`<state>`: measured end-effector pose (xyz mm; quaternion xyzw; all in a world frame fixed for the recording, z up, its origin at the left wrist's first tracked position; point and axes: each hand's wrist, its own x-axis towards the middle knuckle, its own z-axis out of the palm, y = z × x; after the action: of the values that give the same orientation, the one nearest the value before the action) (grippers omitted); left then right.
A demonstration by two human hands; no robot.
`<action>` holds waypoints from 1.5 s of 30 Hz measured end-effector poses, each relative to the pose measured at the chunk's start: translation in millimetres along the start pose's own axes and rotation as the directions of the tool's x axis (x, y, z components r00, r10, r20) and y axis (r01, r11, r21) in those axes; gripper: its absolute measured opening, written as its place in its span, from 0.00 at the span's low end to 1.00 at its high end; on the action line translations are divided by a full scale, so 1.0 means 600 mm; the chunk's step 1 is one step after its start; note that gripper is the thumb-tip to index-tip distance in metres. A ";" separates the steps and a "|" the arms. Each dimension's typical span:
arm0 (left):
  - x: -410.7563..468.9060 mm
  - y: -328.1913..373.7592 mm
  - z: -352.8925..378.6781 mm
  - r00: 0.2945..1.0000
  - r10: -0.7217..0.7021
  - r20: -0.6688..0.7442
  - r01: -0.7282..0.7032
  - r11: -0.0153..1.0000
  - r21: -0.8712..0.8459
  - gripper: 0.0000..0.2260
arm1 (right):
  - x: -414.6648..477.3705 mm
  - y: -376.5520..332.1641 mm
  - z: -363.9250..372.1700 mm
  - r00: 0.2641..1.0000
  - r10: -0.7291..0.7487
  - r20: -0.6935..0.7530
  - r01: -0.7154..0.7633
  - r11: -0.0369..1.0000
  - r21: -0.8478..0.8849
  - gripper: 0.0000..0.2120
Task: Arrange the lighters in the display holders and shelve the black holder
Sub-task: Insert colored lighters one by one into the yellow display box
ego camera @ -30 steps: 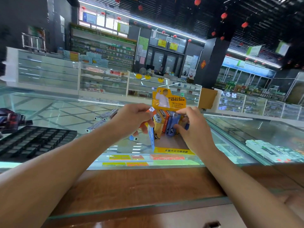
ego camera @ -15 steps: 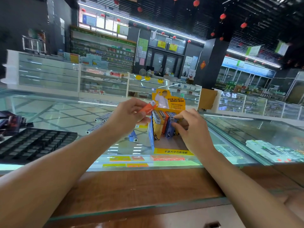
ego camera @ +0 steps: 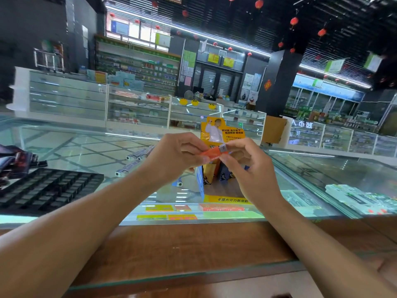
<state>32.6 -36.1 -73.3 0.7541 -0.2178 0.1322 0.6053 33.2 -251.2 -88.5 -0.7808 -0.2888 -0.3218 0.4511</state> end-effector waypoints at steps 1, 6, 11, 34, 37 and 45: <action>0.000 0.001 -0.001 1.000 0.007 0.005 -0.007 1.000 0.002 0.07 | 0.001 0.001 -0.001 1.000 0.006 -0.011 -0.006 0.999 0.032 0.07; 0.000 0.004 -0.006 0.994 0.102 -0.041 -0.095 0.984 0.148 0.03 | 0.003 0.003 -0.011 0.996 -0.020 -0.092 0.028 0.996 0.085 0.05; 0.000 -0.014 -0.037 0.975 0.165 -0.149 0.033 0.551 0.834 0.09 | 0.008 0.016 -0.030 0.987 -0.061 -0.146 0.063 0.998 0.009 0.07; -0.005 -0.054 -0.022 0.949 -0.286 -0.134 0.240 0.379 0.894 0.26 | 0.004 0.039 -0.002 0.992 -0.105 0.069 0.126 0.785 -0.606 0.05; -0.007 -0.050 -0.028 0.953 -0.266 -0.143 0.228 0.326 0.917 0.12 | 0.005 0.038 -0.001 0.994 -0.086 0.060 0.105 0.800 -0.591 0.05; 0.015 -0.061 -0.068 0.912 -0.380 -0.154 0.235 0.176 0.956 0.53 | 0.002 0.042 -0.001 0.996 -0.073 0.044 0.085 0.818 -0.569 0.05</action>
<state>61.2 8.1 -91.2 0.9972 0.0296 0.0672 0.0165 52.7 -262.3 -100.4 -0.8704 -0.2161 -0.4038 0.1805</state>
